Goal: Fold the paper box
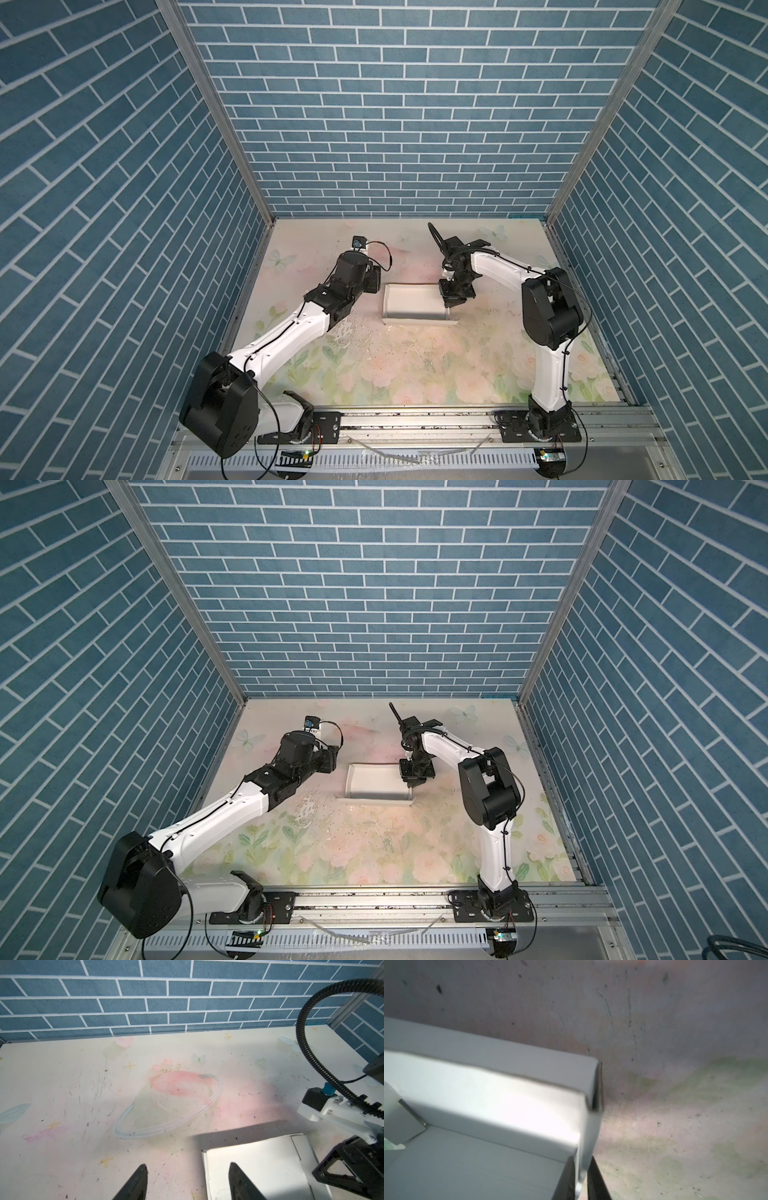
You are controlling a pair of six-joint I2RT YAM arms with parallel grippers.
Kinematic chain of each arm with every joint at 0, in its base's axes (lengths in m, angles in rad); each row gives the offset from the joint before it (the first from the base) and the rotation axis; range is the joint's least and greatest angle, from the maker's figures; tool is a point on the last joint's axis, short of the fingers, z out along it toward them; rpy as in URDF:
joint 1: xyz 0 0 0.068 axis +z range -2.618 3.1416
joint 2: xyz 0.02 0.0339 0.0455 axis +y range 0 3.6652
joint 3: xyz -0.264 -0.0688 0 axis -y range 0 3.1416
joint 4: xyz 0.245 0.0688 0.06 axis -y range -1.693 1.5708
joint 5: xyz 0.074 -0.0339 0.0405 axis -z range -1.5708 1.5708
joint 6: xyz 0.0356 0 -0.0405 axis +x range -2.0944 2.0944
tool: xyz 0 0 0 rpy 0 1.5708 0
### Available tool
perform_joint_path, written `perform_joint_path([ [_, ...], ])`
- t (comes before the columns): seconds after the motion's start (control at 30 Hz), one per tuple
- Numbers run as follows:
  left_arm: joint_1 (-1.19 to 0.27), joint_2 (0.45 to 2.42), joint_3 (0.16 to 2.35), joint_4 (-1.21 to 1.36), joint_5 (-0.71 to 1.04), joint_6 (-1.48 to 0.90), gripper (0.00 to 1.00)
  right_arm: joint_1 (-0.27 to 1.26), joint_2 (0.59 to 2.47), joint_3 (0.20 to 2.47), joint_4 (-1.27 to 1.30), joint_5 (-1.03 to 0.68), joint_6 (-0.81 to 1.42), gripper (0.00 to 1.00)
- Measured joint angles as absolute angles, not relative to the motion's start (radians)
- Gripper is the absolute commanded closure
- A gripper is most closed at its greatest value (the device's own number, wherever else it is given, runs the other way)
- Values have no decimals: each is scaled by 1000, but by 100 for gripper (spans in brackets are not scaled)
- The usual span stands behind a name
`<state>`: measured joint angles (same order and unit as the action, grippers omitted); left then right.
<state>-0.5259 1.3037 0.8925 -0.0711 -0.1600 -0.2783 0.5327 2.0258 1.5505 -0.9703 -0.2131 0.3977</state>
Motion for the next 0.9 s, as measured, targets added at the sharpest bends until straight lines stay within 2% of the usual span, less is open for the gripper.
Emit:
perform_joint_path([
  [0.23, -523, 1290, 875, -114, -155, -291, 37, 516, 2027, 1571, -980, -215, 416, 67],
  [0.53, -523, 1265, 883, -220, -156, -308, 41, 455, 1973, 1580, -979, -215, 423, 62],
  [0.7, -522, 1193, 914, -337, -162, -364, 52, 403, 1868, 1578, -950, -216, 423, 63],
  [0.9, -545, 1083, 925, -492, -192, -496, 77, 341, 1775, 1526, -820, -237, 410, 82],
])
